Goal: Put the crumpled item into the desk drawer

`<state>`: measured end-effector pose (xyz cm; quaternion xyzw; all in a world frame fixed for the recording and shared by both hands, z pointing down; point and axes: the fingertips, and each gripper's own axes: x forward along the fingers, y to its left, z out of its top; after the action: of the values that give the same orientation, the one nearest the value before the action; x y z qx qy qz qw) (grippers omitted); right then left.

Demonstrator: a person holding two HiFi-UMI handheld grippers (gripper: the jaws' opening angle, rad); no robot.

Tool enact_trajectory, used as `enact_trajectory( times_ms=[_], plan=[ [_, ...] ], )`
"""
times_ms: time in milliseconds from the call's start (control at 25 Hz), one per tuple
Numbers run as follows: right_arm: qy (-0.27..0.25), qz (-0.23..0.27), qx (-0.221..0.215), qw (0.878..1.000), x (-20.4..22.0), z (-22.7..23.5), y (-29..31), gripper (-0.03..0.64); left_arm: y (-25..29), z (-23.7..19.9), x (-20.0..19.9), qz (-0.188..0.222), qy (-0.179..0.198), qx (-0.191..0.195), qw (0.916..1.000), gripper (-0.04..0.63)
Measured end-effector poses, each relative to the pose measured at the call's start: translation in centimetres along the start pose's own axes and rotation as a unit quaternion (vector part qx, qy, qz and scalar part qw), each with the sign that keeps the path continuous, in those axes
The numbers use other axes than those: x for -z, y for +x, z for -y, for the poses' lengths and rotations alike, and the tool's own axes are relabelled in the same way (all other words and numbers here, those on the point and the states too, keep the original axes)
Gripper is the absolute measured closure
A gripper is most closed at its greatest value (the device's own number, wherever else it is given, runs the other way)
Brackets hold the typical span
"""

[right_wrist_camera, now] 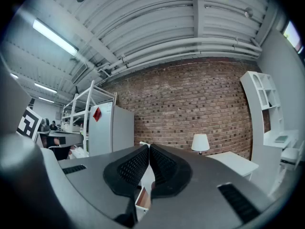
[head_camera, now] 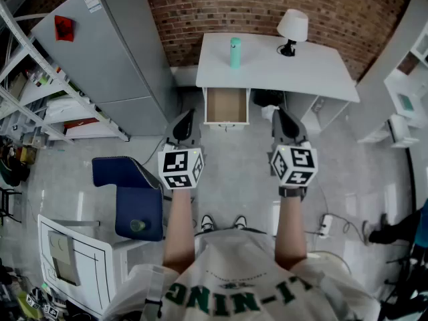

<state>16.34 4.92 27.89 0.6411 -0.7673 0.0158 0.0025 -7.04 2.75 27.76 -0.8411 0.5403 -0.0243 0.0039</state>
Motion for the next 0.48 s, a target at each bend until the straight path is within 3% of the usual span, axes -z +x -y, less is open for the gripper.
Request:
enact_trajectory(
  times_ms=[160, 480],
  plan=[
    [-0.003, -0.001, 0.001, 1.0, 0.0, 1.0, -0.4, 0.606, 0.2, 0.6, 0.8, -0.007, -0.017, -0.007, 0.9998, 0.595],
    [0.006, -0.009, -0.009, 1.0, 0.1, 3.4, -1.3, 0.606, 0.5, 3.0, 0.2, -0.014, -0.007, -0.021, 0.9996, 0.595]
  ],
)
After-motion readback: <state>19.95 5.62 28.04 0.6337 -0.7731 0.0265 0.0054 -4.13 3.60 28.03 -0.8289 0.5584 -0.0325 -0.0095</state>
